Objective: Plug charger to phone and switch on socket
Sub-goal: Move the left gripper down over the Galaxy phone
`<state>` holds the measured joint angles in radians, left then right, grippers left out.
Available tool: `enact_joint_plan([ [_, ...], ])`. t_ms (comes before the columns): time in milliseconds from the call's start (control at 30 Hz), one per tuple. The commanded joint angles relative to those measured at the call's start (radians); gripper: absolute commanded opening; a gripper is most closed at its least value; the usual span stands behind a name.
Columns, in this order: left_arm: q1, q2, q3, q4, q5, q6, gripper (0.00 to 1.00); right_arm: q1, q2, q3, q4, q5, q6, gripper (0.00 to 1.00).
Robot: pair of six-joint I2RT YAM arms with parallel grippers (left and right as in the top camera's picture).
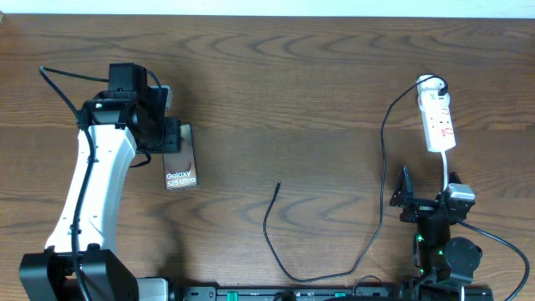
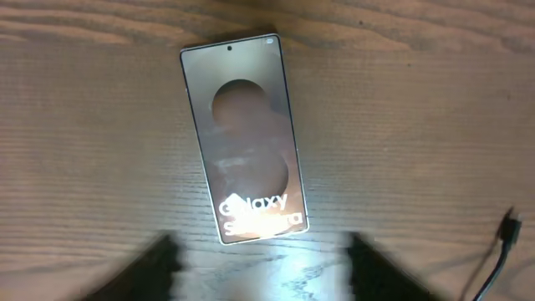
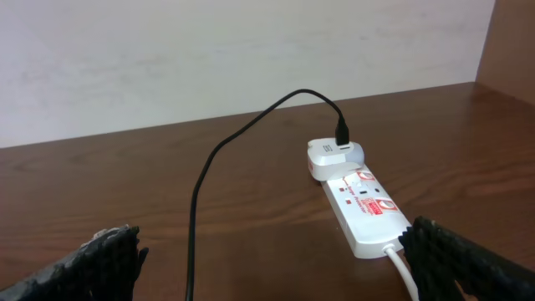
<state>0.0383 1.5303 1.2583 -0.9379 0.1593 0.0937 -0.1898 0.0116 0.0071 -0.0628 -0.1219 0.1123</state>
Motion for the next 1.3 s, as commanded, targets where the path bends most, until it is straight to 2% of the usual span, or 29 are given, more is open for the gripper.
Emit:
enact_joint_plan([
  [0, 0.005, -0.001, 0.019, -0.003, 0.009, -0.009, 0.99, 0.008, -0.006, -0.002, -0.003, 0.003, -0.013, 0.99],
  [333, 0.005, 0.048, 0.008, 0.024, 0.012, -0.028, 0.99, 0.008, -0.006, -0.002, -0.003, 0.003, -0.013, 0.99],
  [833, 0.005, 0.358, 0.008, 0.042, 0.012, -0.069, 0.99, 0.008, -0.006, -0.002, -0.003, 0.003, -0.013, 0.99],
  [967, 0.005, 0.362, 0.008, 0.042, -0.043, -0.126, 0.99, 0.008, -0.006, -0.002, -0.003, 0.003, -0.013, 0.99],
  [1267, 0.004, 0.362, -0.018, 0.071, -0.047, -0.126, 0.99, 0.008, -0.006, -0.002, -0.003, 0.003, -0.013, 0.99],
])
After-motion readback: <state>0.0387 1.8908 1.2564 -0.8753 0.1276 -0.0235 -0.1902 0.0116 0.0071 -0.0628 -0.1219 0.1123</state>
